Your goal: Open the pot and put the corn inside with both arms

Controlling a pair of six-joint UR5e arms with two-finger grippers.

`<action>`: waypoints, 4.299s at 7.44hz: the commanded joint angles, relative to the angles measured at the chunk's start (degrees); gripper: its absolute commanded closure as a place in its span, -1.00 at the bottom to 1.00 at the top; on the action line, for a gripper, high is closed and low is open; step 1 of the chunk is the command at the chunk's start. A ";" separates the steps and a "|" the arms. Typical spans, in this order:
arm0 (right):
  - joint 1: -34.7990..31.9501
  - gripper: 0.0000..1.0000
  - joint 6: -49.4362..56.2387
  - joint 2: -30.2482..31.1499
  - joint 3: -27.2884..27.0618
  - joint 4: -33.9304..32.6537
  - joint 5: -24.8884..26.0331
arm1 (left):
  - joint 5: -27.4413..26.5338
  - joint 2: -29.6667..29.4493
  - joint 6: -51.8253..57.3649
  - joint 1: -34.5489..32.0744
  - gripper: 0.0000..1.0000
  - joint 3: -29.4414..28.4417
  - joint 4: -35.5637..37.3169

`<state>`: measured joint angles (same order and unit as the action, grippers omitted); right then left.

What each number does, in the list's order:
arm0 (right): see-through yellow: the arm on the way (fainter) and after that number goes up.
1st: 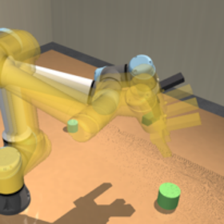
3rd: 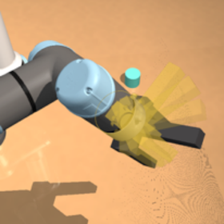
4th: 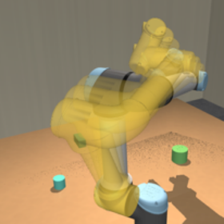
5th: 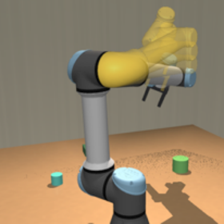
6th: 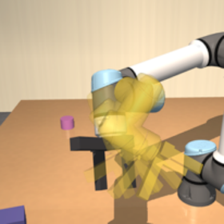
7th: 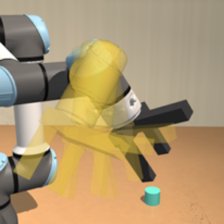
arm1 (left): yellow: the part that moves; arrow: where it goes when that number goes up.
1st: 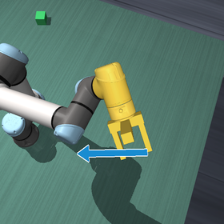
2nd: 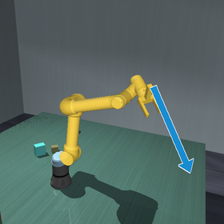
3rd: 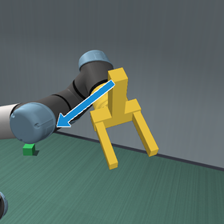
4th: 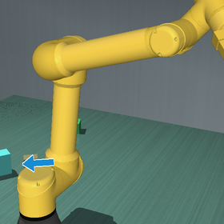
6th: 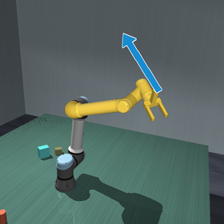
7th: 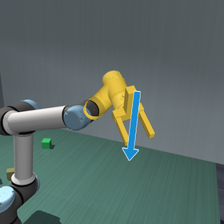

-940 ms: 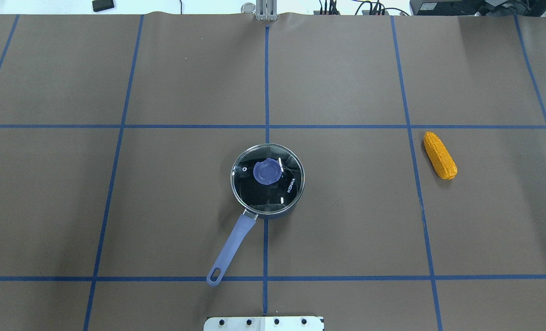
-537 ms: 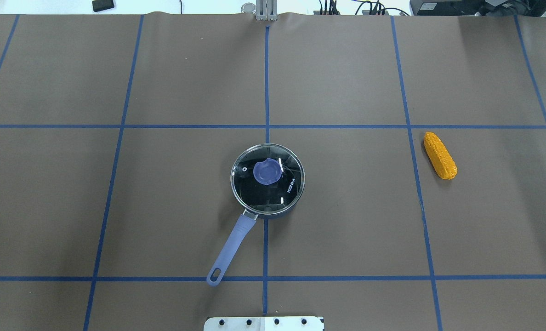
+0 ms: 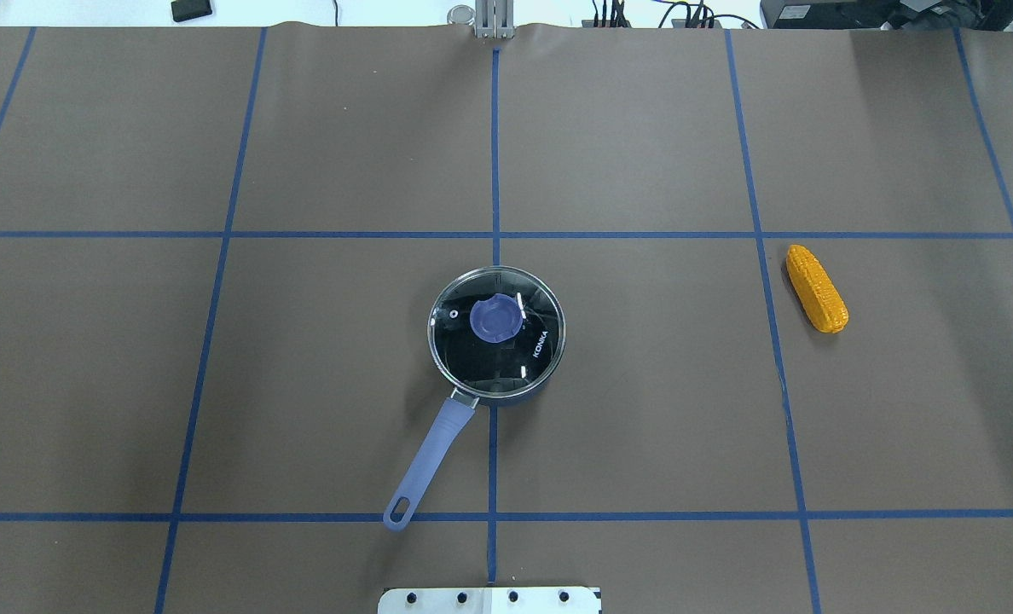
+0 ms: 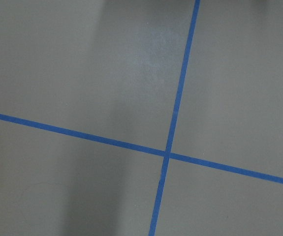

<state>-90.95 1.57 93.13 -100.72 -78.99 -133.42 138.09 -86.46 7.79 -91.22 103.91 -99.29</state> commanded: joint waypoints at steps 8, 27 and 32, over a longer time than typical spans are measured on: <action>17.35 -1.00 -35.80 -1.82 -2.89 11.84 5.60 | -6.08 -15.19 -47.82 23.23 -0.99 6.83 -3.93; 27.49 -1.00 -40.85 -1.82 -3.52 13.95 11.87 | -36.84 -56.80 -86.45 64.76 -0.56 -13.56 16.84; 27.49 -1.00 -40.85 -1.99 -3.69 14.04 11.78 | -36.76 -56.71 -85.67 62.93 1.00 -7.61 21.47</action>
<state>-63.45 -39.29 91.22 -104.40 -64.96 -121.64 101.26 -143.21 -78.43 -27.19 93.42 -80.58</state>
